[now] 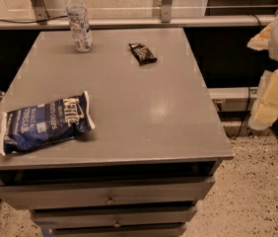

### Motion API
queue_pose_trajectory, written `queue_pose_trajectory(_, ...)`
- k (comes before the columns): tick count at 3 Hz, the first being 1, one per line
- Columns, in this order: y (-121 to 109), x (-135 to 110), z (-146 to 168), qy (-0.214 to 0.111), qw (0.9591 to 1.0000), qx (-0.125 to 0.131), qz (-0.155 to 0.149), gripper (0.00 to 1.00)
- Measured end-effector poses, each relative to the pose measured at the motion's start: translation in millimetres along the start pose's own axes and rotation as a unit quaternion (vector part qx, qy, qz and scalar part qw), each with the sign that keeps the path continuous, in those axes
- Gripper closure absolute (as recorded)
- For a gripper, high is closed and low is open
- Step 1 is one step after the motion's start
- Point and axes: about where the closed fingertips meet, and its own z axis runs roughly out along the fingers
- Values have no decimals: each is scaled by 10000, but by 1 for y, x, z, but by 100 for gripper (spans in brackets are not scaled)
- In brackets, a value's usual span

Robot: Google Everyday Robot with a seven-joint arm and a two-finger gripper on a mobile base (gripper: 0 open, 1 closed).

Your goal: Pick rxbar chocolate

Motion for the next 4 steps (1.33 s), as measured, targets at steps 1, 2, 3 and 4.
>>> queue_pose_trajectory(1,0,0,0,0,10000,1,0,0)
queue_pose_trajectory(2,-9,-18,10,-240,9996,103,-85,0)
queue_pose_trajectory(3,-36,-62,38,-799,9965,212,-125,0)
queue_pose_trajectory(4,-77,-108,81,-1327,9910,166,70,0)
